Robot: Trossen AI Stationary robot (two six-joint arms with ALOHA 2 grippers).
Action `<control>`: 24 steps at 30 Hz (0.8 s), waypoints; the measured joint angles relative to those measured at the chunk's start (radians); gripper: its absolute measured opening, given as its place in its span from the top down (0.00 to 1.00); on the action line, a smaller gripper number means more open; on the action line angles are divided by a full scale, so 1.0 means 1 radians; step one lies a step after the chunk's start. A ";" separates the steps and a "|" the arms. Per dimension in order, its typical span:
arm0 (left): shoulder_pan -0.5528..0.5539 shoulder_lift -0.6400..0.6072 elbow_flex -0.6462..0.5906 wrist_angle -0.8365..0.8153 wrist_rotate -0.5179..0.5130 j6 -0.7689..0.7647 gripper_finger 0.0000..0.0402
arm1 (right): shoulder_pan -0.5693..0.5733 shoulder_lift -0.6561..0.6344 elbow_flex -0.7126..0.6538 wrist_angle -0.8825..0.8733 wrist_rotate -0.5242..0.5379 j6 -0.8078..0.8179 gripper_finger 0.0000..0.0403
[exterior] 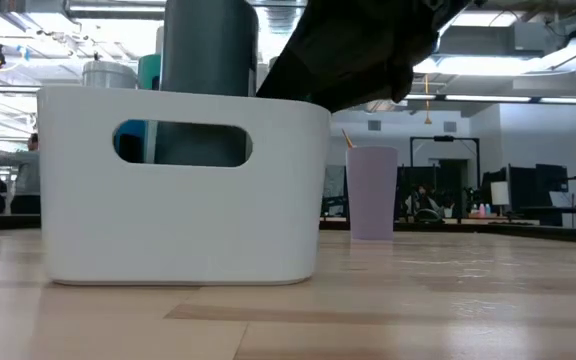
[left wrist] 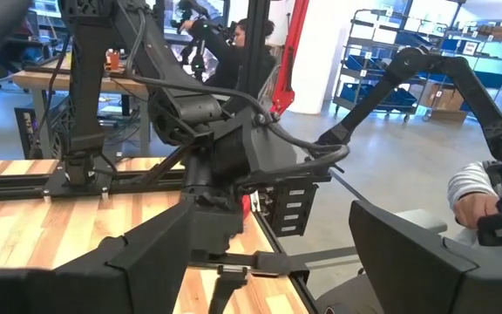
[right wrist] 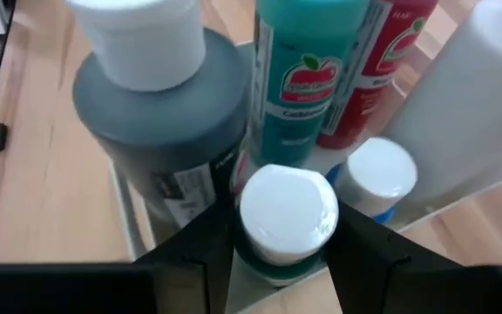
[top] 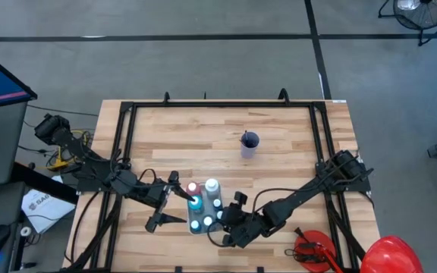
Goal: Pick & Place Paint Supplies
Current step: Put the black and green paint bottle into the white bin
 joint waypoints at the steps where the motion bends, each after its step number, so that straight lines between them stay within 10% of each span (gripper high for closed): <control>1: 0.000 0.000 0.000 0.000 0.000 0.000 0.26 | 0.000 0.000 0.000 -0.003 0.000 0.005 0.65; 24: 0.000 0.000 0.001 0.000 -0.003 0.000 0.26 | -0.025 0.044 0.002 -0.042 -0.016 0.042 0.64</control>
